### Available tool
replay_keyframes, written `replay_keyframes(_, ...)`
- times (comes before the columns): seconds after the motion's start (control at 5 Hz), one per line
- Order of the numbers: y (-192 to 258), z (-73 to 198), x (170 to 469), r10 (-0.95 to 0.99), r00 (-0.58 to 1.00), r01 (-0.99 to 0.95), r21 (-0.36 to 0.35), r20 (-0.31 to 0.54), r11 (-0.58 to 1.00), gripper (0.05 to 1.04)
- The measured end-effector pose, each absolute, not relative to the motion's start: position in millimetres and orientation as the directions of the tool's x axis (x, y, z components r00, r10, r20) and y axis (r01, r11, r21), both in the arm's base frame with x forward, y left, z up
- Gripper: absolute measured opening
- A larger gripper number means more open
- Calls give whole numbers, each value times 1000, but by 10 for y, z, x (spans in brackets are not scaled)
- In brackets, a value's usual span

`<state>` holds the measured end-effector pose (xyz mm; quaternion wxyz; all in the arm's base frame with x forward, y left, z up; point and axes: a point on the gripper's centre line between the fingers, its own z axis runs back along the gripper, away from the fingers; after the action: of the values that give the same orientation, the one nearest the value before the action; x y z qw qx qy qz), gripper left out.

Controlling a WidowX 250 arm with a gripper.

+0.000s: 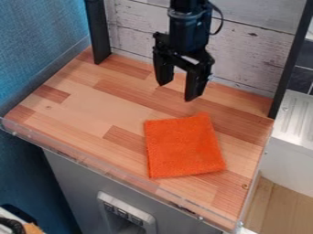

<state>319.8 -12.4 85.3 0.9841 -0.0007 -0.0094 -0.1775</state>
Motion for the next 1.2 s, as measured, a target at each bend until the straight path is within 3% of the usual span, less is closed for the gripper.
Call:
replay_keyframes(0.6,-295,766,2879,-553,831,554,8,53,833,998)
replay_keyframes(0.8,-359,752,2842,-588,808,589,-1,43,808,950)
replay_keyframes(1.2,-442,632,2771,-614,789,615,-23,37,788,368)
